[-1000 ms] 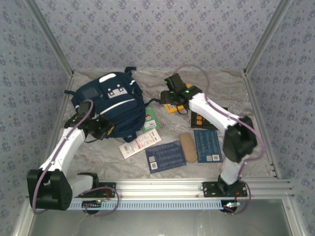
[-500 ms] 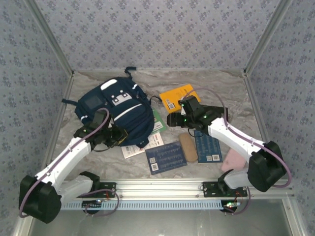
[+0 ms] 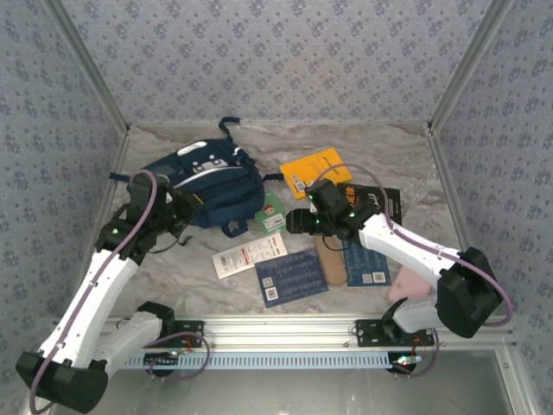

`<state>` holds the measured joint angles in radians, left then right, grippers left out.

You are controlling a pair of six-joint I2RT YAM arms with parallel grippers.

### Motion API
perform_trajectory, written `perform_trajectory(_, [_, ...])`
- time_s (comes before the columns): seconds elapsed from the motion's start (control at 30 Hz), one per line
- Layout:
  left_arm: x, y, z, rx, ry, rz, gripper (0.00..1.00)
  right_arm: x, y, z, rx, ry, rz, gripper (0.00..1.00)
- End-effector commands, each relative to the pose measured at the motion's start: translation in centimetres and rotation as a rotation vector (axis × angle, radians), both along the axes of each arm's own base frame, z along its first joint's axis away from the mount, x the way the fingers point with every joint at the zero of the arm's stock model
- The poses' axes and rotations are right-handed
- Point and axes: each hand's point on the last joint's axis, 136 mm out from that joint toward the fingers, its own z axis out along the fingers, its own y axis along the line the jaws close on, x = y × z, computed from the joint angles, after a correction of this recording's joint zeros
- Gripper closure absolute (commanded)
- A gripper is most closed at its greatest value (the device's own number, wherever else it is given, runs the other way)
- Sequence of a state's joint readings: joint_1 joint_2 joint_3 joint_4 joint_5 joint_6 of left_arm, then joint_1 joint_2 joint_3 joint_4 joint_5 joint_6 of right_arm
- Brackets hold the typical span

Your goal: Pack books, pencil case, and school supplies into a backpack

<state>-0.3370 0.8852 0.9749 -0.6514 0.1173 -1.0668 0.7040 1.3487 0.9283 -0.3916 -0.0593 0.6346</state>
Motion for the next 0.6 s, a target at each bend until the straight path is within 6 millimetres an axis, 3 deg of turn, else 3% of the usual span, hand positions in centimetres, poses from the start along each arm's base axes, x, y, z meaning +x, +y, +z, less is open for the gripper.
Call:
perform_trajectory(0.0, [-0.4, -2.4, 1.5, -0.102, -0.051, -0.06, 0.9, -0.1, -1.4, -0.4, 0.007, 0.037, -0.105, 0.34])
perform_trajectory(0.2, [-2.6, -9.5, -2.2, -0.12, -0.011, -0.296, 0.8, -0.6, -1.5, -3.1, 0.047, 0.158, -0.181, 0.39])
perform_trajectory(0.3, [-4.7, -13.1, -3.7, -0.049, 0.004, -0.499, 0.7, -0.3, -2.8, -3.8, -0.002, 0.145, -0.225, 0.39])
perform_trajectory(0.4, [-6.3, -13.1, -5.1, 0.109, 0.065, -0.626, 0.58, -0.1, -4.6, -3.7, -0.097, 0.12, -0.255, 0.35])
perform_trajectory(0.57, [-5.5, -10.5, -3.4, 0.299, -0.028, -0.694, 0.35, -0.4, -4.7, -3.4, -0.124, 0.088, -0.179, 0.33])
